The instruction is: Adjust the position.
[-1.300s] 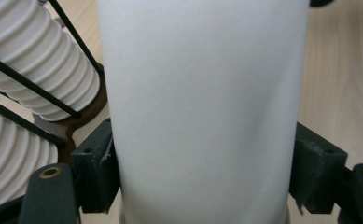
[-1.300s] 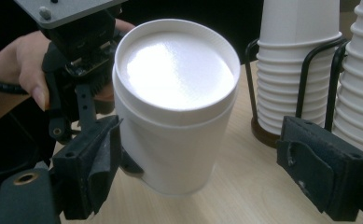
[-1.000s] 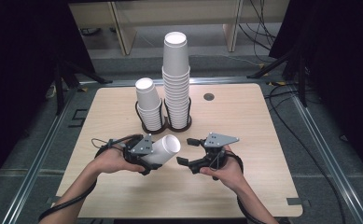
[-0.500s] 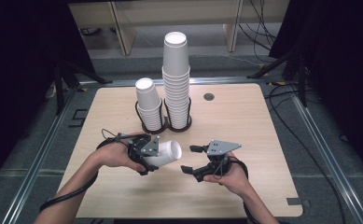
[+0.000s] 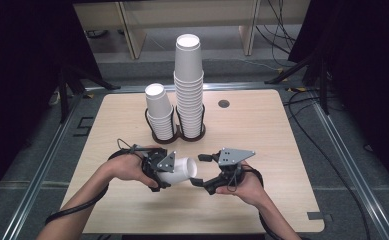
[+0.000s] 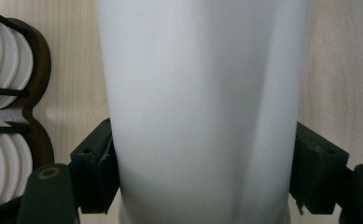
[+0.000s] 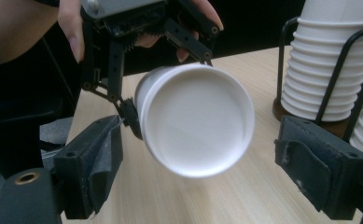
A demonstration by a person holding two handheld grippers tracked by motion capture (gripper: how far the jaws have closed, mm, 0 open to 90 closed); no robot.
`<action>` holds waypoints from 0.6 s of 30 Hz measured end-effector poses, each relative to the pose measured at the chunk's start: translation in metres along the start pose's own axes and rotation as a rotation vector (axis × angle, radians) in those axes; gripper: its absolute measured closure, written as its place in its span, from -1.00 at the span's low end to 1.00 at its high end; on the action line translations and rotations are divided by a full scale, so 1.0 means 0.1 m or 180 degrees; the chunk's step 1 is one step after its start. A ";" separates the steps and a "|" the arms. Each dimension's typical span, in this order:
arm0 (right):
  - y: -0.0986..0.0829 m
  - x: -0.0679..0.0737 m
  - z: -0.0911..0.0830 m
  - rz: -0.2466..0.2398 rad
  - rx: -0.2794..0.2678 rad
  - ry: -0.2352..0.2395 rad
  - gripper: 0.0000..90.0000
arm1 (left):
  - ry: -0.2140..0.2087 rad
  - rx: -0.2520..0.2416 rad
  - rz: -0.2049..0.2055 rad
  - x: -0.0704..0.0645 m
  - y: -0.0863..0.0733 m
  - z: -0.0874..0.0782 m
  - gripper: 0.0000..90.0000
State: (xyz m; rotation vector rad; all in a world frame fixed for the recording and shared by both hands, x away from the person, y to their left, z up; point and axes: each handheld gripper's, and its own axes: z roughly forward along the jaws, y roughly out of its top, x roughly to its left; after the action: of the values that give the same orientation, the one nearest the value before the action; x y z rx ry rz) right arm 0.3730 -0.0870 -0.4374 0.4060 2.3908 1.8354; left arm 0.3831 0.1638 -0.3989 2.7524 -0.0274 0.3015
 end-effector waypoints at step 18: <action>0.03 -0.03 0.18 -0.0056 0.0100 0.0158 -0.57 | -0.0074 0.0013 0.0062 -0.03 0.03 0.03 -0.50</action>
State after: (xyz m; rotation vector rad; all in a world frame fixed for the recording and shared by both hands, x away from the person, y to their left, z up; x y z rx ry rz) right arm 0.3801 -0.0706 -0.4399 0.3451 2.4504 1.8237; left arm 0.3809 0.1598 -0.4010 2.7611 -0.0596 0.2752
